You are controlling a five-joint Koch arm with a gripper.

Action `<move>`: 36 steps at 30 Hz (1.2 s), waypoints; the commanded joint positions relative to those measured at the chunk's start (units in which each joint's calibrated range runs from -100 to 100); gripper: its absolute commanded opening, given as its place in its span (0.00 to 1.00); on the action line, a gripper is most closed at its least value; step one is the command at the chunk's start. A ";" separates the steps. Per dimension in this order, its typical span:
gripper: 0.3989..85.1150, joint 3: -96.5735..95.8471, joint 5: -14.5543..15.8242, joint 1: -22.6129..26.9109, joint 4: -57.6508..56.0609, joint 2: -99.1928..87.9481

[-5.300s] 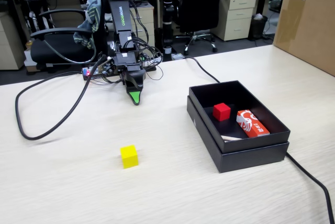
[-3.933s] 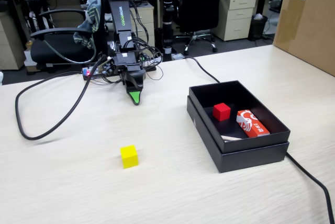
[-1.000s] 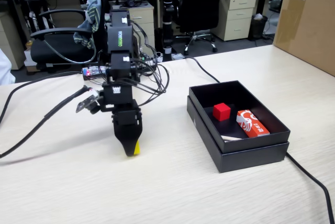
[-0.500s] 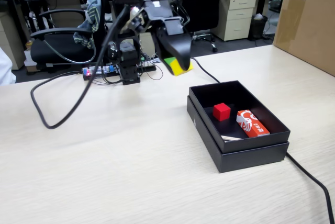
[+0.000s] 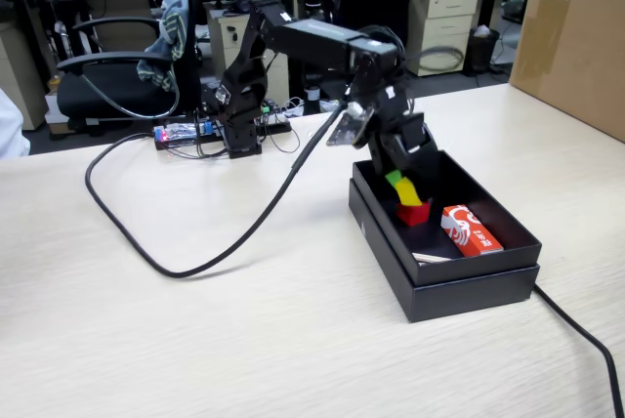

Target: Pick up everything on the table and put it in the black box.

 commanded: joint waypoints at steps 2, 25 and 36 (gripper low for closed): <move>0.01 3.14 -0.15 -0.39 -0.21 0.65; 0.30 -3.93 -0.44 -1.42 -0.21 0.19; 0.52 -7.92 -0.34 -1.51 -0.12 -25.52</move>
